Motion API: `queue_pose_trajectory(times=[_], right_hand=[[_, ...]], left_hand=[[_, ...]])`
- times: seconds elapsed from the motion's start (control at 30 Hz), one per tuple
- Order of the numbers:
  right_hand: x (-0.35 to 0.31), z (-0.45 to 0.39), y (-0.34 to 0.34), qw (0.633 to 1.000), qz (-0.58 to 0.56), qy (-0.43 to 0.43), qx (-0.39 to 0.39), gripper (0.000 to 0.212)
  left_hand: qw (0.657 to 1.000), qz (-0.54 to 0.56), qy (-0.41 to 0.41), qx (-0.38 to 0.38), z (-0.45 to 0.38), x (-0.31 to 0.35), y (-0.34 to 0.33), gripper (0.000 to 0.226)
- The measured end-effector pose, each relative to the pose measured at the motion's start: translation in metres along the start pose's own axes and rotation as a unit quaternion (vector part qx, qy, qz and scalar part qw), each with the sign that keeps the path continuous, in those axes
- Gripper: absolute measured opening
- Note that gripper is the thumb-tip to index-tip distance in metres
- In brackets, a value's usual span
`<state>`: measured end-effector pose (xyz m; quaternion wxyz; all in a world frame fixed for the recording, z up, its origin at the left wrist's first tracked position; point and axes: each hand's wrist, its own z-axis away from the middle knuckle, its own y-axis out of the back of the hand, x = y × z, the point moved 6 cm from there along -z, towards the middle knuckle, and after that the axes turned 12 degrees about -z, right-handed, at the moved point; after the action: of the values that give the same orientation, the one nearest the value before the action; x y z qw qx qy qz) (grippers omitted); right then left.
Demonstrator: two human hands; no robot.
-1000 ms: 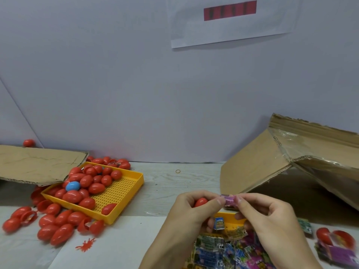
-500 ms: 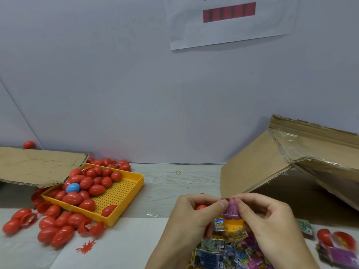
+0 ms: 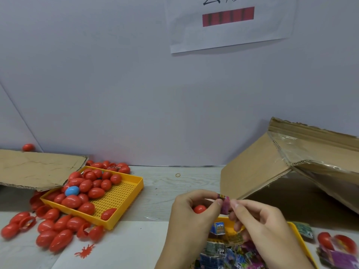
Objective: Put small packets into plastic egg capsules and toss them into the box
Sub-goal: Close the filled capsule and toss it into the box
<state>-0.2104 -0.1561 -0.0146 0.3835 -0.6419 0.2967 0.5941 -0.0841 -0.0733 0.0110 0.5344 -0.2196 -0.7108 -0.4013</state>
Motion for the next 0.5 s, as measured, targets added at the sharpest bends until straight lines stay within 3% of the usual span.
queue_pose_trajectory(times=[0.1, 0.17, 0.37, 0.5], right_hand=[[0.0009, -0.0008, 0.0007, 0.999, -0.046, -0.015, 0.001, 0.047], [0.0015, -0.0018, 0.0029, 0.997, -0.073, -0.024, 0.007, 0.054], [0.0028, -0.0045, 0.0062, 0.991, -0.135, -0.016, 0.019, 0.049], [0.0049, -0.0051, 0.0082, 0.987, -0.158, -0.018, 0.025, 0.037]], left_hand=[[1.000, -0.007, -0.018, -0.022, 0.0020, 0.0055, -0.0022, 0.010], [0.999, -0.020, -0.030, -0.035, 0.0031, 0.0081, -0.0035, 0.015], [0.996, -0.054, -0.030, -0.066, 0.0053, 0.0083, -0.0070, 0.013], [0.996, -0.015, -0.019, -0.089, 0.0060, 0.0070, -0.0087, 0.008]])
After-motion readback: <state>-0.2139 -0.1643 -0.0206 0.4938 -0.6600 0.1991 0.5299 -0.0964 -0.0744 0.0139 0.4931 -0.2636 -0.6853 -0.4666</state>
